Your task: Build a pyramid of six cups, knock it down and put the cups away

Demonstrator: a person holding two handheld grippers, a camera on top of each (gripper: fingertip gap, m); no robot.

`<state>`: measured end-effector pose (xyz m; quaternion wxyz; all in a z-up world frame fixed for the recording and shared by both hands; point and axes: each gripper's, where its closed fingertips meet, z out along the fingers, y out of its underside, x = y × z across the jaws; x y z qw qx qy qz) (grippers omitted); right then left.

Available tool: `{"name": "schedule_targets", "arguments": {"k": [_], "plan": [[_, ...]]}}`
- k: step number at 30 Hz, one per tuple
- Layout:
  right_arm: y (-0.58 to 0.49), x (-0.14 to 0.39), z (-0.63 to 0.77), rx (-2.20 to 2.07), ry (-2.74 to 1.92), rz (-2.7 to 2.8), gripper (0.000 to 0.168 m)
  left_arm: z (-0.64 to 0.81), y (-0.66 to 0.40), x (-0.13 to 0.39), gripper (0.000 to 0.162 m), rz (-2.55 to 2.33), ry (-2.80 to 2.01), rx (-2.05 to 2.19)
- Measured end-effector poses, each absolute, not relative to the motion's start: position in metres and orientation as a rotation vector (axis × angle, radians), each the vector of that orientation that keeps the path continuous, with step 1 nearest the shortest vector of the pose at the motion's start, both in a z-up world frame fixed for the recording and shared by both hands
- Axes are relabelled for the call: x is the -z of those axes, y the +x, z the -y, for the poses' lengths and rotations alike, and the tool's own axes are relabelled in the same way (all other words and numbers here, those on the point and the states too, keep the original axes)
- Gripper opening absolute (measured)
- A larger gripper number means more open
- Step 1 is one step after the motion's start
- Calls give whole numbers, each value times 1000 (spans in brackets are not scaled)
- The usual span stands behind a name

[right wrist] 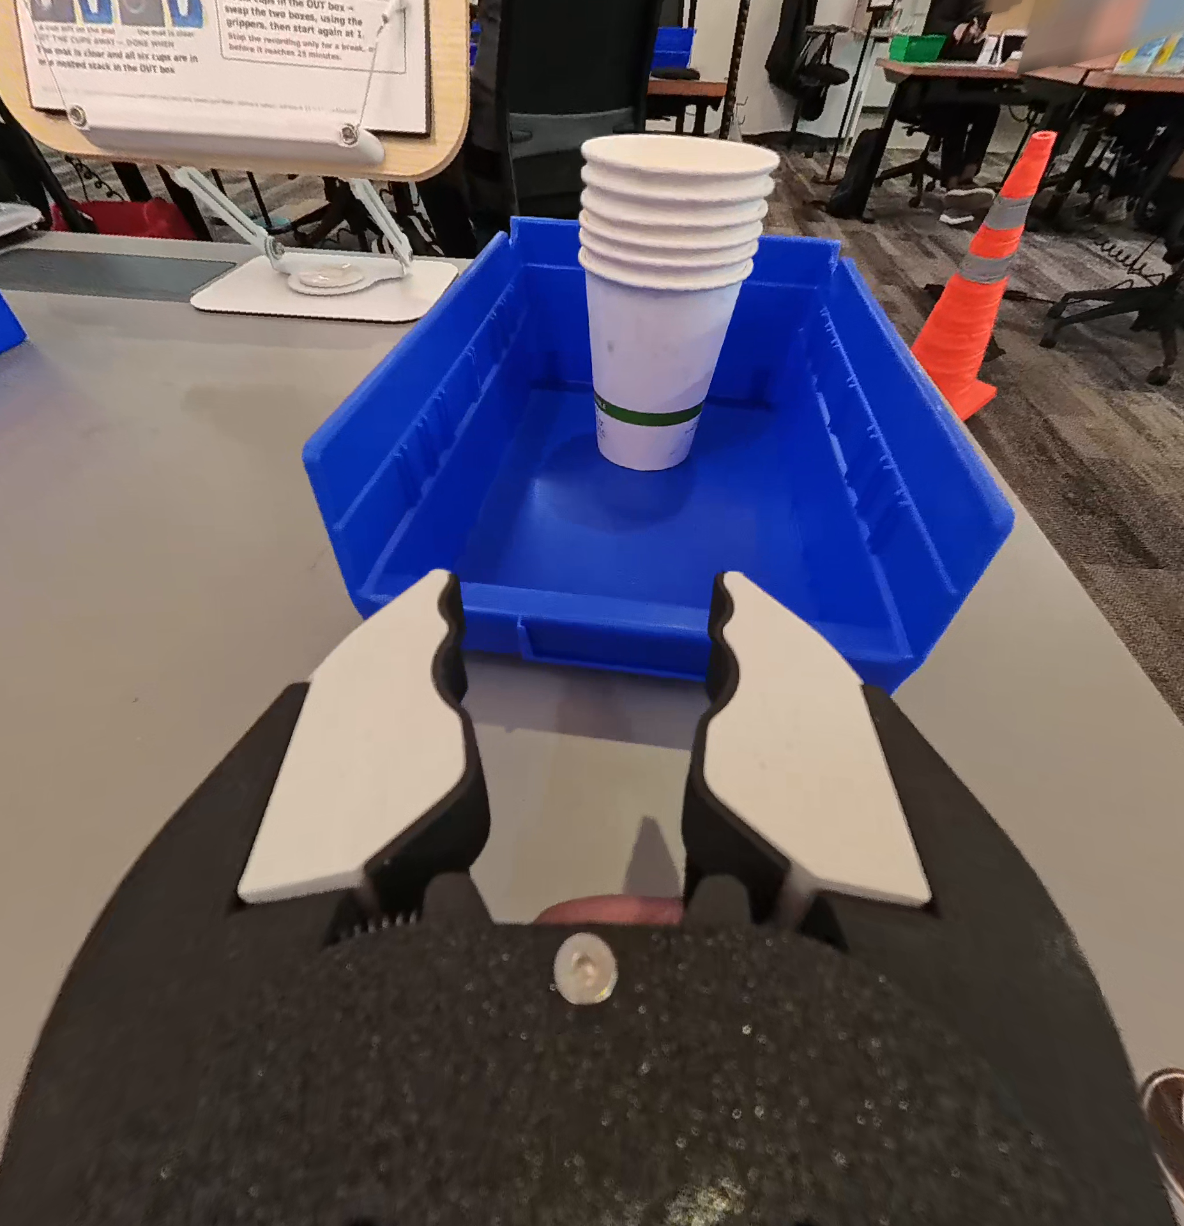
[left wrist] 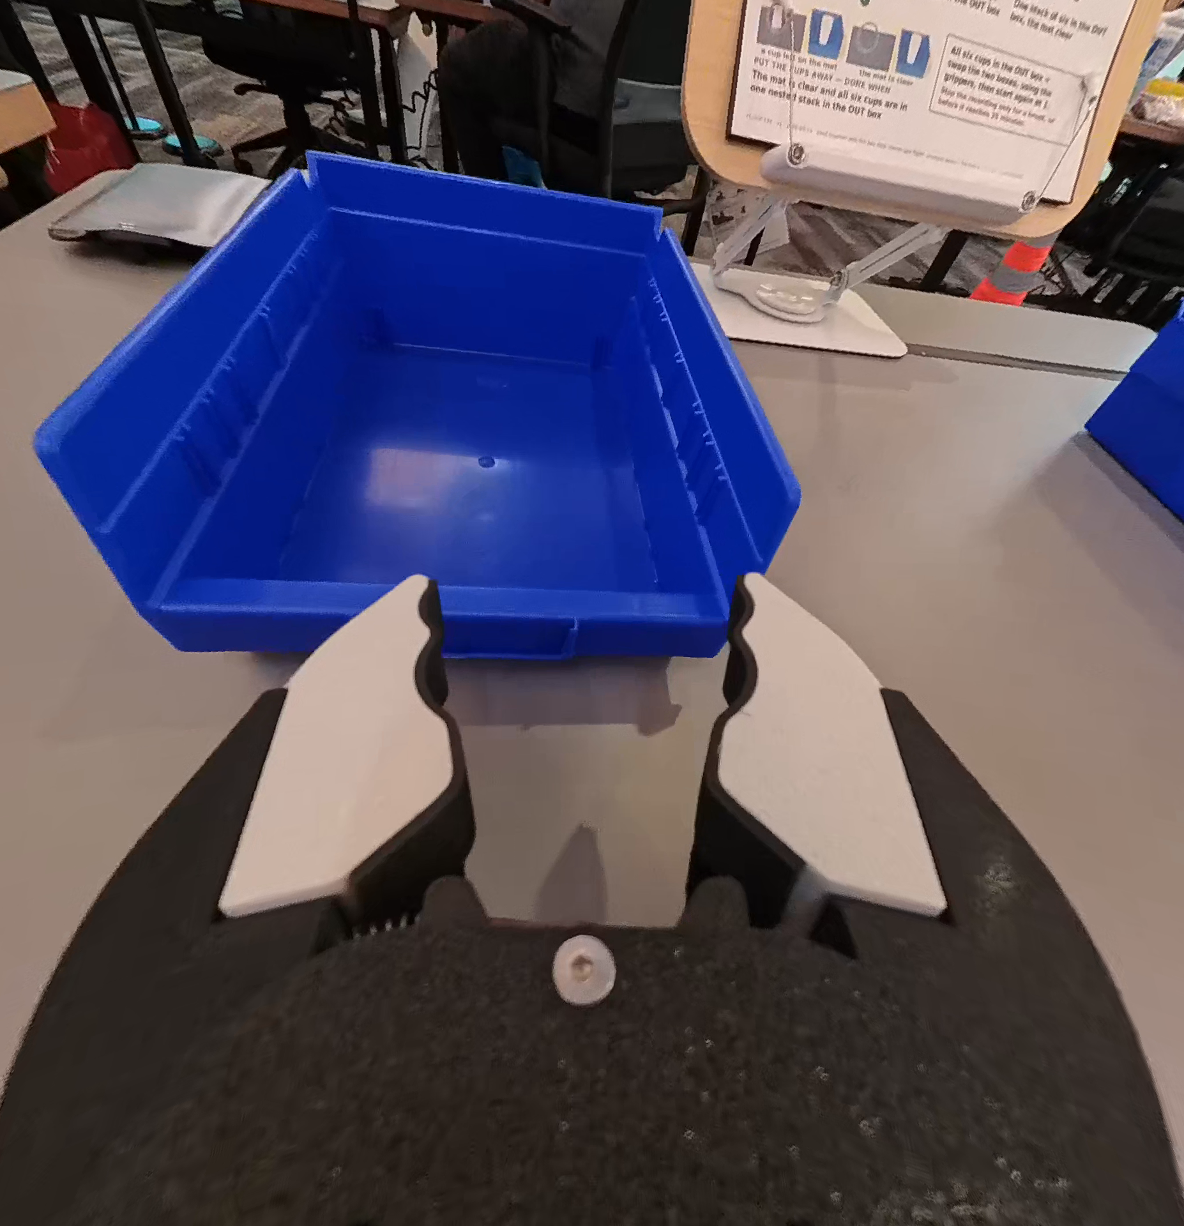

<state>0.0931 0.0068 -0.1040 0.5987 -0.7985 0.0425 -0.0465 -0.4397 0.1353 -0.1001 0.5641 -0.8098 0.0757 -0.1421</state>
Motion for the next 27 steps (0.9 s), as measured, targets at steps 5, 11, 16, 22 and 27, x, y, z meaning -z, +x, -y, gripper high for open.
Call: {"name": "schedule_targets", "arguments": {"k": [5,11,16,22,27], "plan": [[93,104,-7,99,-1850,-101,70,-133,-441,104,82,-164,-1932,364],[94,104,-7,103,-1853,-100,70,-134,-440,105,82,-179,-1935,340],[96,103,-6,101,-1849,-107,70,-123,-415,102,81,-230,-1949,429],[127,103,10,173,-1861,-171,71,-55,-201,74,87,-631,-1883,801],[172,101,28,199,-1853,-283,71,-27,-30,103,85,-840,-1925,745]]}}
